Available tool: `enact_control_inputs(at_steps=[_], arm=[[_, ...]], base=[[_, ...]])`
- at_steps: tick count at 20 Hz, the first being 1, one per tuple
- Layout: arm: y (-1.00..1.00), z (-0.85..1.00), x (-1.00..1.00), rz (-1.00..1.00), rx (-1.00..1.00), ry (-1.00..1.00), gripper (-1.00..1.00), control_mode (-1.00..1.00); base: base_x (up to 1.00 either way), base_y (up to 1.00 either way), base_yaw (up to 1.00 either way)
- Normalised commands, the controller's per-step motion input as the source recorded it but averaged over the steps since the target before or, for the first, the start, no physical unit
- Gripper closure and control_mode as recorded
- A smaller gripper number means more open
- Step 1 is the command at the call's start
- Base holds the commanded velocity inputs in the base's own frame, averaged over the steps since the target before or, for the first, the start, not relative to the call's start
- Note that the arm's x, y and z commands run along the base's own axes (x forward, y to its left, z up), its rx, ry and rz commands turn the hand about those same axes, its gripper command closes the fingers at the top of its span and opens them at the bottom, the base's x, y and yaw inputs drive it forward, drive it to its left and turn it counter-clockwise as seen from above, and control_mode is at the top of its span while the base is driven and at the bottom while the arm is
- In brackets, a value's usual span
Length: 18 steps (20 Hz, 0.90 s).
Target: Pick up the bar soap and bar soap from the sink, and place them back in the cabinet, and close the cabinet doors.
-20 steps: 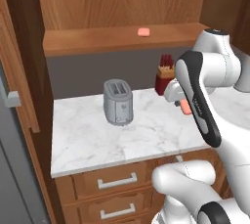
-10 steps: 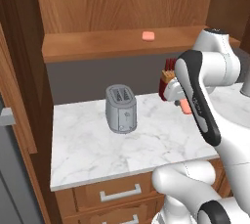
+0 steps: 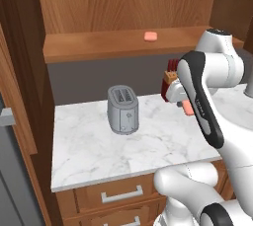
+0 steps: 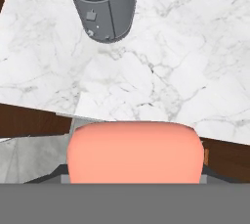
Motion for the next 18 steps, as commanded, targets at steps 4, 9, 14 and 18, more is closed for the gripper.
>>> enact_control_inputs(at_steps=[4, 9, 14, 18], arm=[[0.00, 0.00, 0.00, 0.00, 0.00, 0.00, 1.00, 1.00], [0.00, 0.00, 0.00, 0.00, 0.00, 0.00, 1.00, 1.00], [0.00, 0.00, 0.00, 0.00, 0.00, 0.00, 1.00, 1.00], [-0.01, 0.00, 0.00, 0.00, 0.00, 0.00, 1.00, -1.00]], base=[[0.00, 0.00, 0.00], [0.00, 0.00, 0.00], [0.00, 0.00, 0.00], [0.00, 0.00, 0.00]])
